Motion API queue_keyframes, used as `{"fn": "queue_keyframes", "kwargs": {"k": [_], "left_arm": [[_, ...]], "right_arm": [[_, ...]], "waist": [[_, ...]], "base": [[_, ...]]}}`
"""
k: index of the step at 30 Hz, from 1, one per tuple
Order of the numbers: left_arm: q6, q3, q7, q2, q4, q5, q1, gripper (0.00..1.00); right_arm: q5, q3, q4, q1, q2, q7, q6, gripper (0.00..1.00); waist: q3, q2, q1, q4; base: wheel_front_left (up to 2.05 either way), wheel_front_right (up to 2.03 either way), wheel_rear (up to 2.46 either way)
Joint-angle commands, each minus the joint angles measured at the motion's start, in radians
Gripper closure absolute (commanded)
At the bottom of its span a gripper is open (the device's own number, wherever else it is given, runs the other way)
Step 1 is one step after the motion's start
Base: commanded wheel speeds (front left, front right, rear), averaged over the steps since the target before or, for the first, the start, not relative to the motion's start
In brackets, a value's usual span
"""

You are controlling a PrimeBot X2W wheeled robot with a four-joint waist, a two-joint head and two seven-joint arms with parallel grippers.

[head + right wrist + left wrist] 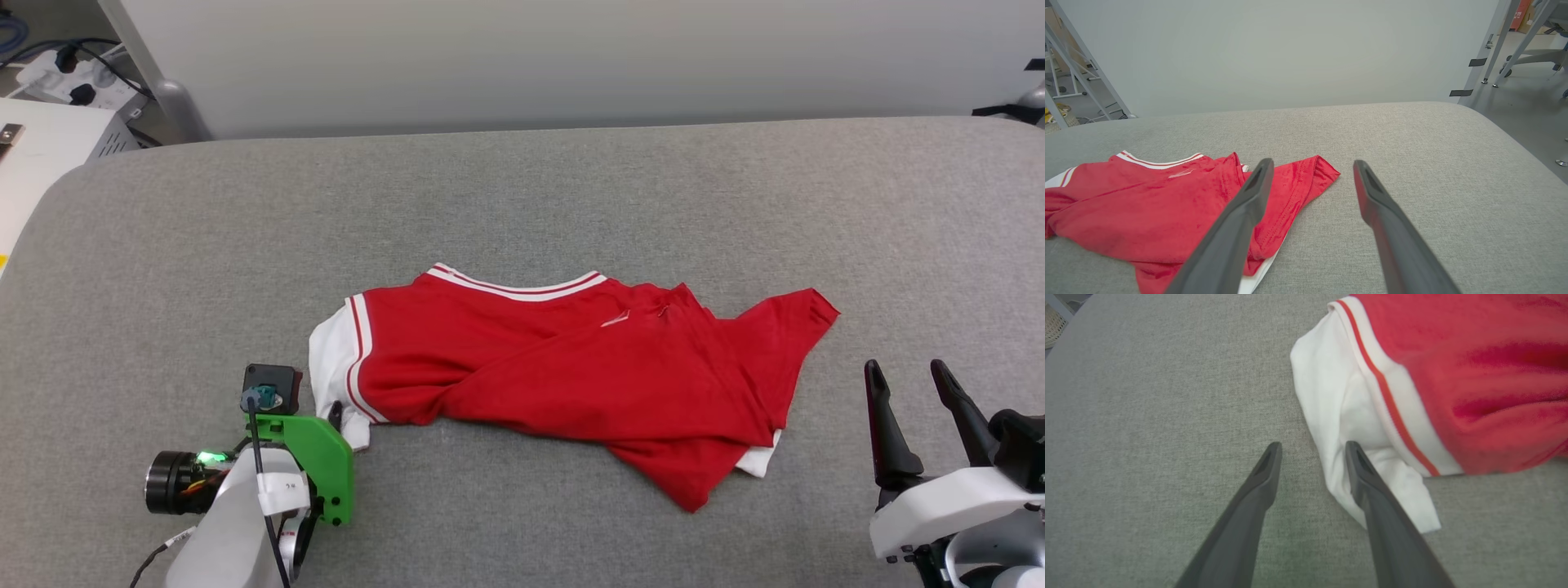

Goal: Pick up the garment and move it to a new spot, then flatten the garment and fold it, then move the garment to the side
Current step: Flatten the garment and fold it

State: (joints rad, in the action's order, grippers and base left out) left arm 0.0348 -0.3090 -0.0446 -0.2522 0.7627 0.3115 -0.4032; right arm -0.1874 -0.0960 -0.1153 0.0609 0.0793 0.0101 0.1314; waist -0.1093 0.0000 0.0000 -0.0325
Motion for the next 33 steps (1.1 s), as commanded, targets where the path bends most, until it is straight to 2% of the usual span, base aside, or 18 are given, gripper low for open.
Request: {"fn": "queue_keyframes", "kwargs": {"k": [1, 10, 14, 19, 22, 28, 33], "left_arm": [[-0.004, 0.002, 0.017, 0.006, 0.000, 0.012, 0.004, 0.00], [-0.028, 0.005, 0.206, 0.010, -0.090, 0.020, 0.017, 0.00], [-0.038, 0.007, 0.272, 0.010, -0.200, 0.020, 0.049, 0.00], [-0.055, 0.011, 0.300, 0.004, -0.370, 0.020, 0.127, 0.00], [-0.050, 0.013, 0.305, 0.007, -0.472, 0.013, 0.198, 0.00], [-0.036, 0.014, 0.306, 0.032, -0.592, 0.004, 0.285, 0.00], [-0.043, -0.001, 0.306, 0.037, -0.615, -0.011, 0.272, 0.00]], "right_arm": [[0.010, -0.003, 0.005, 0.002, 0.005, 0.004, -0.001, 0.00], [0.007, -0.026, 0.018, 0.005, 0.021, 0.030, -0.001, 0.00], [0.007, -0.049, 0.012, 0.009, 0.037, 0.061, -0.001, 0.00], [0.006, -0.078, 0.004, 0.010, 0.052, 0.126, -0.001, 0.00], [0.007, -0.106, -0.005, 0.021, 0.044, 0.173, -0.001, 0.00], [0.010, -0.158, 0.015, -0.009, 0.054, 0.325, -0.001, 0.00], [-0.009, -0.215, 0.080, -0.123, 0.087, 0.525, -0.001, 0.00]], "waist": [[0.010, 0.0000, 0.0000, 0.013], [0.063, 0.0000, 0.0000, 0.074], [0.074, 0.0000, 0.0000, 0.115], [0.075, 0.0000, 0.0000, 0.156], [0.071, 0.0000, 0.0000, 0.177], [0.035, 0.0000, 0.0000, 0.215], [-0.017, 0.0000, 0.0000, 0.244]], "base": [[0.00, 0.00, 0.00], [0.00, 0.00, 0.00], [0.00, 0.00, 0.00], [0.00, 0.00, 0.00], [0.00, 0.00, 0.00], [0.00, 0.00, 0.00], [0.00, 0.00, 0.00]]}}
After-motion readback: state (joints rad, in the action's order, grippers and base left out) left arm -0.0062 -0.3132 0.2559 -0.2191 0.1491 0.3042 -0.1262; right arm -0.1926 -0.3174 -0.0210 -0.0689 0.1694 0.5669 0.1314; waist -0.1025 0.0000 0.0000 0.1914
